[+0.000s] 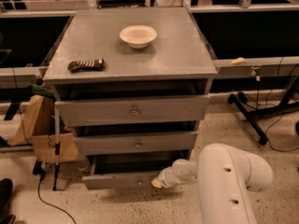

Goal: Close bottom drawer

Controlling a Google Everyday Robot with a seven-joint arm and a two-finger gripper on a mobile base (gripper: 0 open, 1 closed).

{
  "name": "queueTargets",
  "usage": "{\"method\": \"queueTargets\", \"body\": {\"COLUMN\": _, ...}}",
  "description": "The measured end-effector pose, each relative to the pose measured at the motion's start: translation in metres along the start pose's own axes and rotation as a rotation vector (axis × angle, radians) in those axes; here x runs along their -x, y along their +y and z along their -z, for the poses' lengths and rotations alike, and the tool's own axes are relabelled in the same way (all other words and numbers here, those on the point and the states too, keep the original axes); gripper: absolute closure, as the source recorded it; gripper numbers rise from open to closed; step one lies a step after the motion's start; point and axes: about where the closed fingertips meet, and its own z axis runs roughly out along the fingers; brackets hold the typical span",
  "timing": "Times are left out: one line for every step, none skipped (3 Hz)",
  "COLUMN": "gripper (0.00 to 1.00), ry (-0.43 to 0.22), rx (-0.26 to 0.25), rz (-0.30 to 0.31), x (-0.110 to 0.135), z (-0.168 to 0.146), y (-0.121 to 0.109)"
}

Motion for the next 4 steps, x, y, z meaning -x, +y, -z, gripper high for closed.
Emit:
{"method": "queueTargets", "body": {"gripper": 1.0, "ry": 0.006, "rx": -0.022, "rz": -0.004, "x": 0.005, "z": 0.0, "y": -0.005}}
{"method": "queueTargets", "body": {"gripper": 0.85, "ry": 0.011, "rx": -0.036, "rz": -0.007, "x": 0.008, "z": 0.0, "y": -0.009}}
{"method": "queueTargets", "body": {"gripper": 0.62, "ry": 0.007, "rx": -0.053, "rz": -0.018, "x": 0.011, "z": 0.001, "y": -0.012}}
{"method": "queueTargets", "body": {"gripper": 0.39, "ry": 0.003, "rx": -0.071, "rz": -0.03, "x": 0.014, "z": 0.002, "y": -0.017}}
